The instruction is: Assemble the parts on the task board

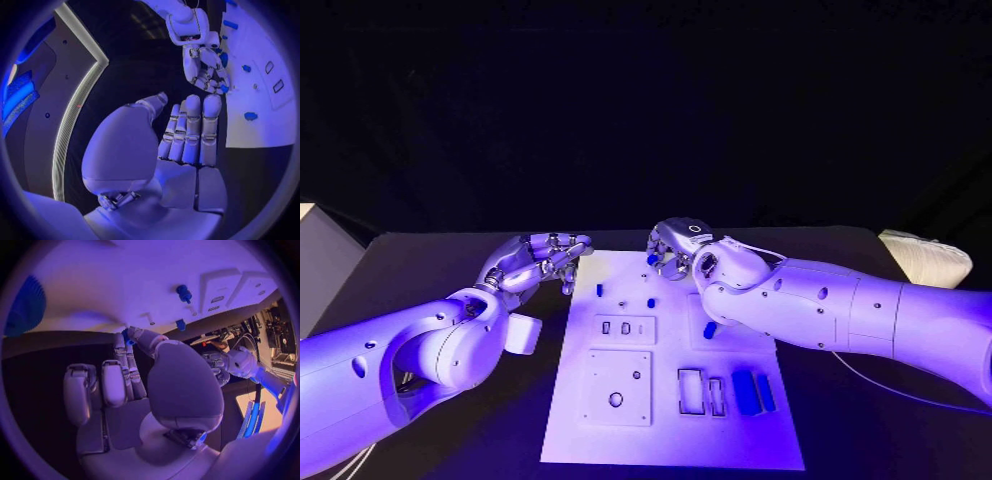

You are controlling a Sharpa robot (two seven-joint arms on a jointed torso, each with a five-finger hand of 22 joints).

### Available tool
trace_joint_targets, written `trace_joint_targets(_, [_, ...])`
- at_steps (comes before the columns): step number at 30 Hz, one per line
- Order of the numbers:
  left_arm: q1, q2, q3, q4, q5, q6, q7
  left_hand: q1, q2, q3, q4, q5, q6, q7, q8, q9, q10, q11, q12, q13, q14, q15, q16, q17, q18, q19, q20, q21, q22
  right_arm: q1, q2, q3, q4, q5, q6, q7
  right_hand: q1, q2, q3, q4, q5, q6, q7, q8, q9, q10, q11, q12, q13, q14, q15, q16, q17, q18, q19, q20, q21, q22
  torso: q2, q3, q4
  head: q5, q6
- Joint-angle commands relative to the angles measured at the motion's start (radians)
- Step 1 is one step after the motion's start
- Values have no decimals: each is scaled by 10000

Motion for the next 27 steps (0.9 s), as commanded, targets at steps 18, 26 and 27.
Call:
trace_joint_targets(18, [25, 20, 11, 31, 36, 170, 22, -26, 32, 5, -30, -23, -66, -7, -63, 16, -41, -4, -3, -11, -68, -16, -47, -8, -93, -97, 4, 35, 4, -32, 197, -6, -267, 4, 303, 105, -70, 96, -2, 46, 41, -166, -26, 283, 774, 106, -201, -103, -3, 180, -31, -31, -125, -42, -4, -21, -65, 868, 32, -6, -6, 24, -6])
trace_joint_targets(26, [27, 25, 11, 21, 40, 170, 16, -41, 28, 19, -56, -24, -71, -1, -64, 23, -52, 1, 6, -11, -69, -12, -54, -16, -93, -112, 8, 55, 18, -33, 221, -9, -339, 67, 369, 150, -213, -54, -2, 110, 15, -402, 64, 147, 812, -137, -112, -118, -50, 132, 42, -112, -301, -7, -106, 41, -165, 726, 35, -1, -12, 40, -25])
trace_joint_targets(27, [27, 24, 11, 22, 42, 168, 16, -41, 28, 19, -56, -24, -71, -1, -64, 23, -52, 1, 6, -11, -69, -12, -54, -16, -93, -112, 8, 55, 18, -33, 222, -10, -349, 80, 373, 160, -278, -130, -7, 144, 22, -509, 112, 75, 812, -265, -66, -124, -80, 102, 80, -166, -406, 14, -167, 72, -226, 636, 34, -1, -15, 35, -25])
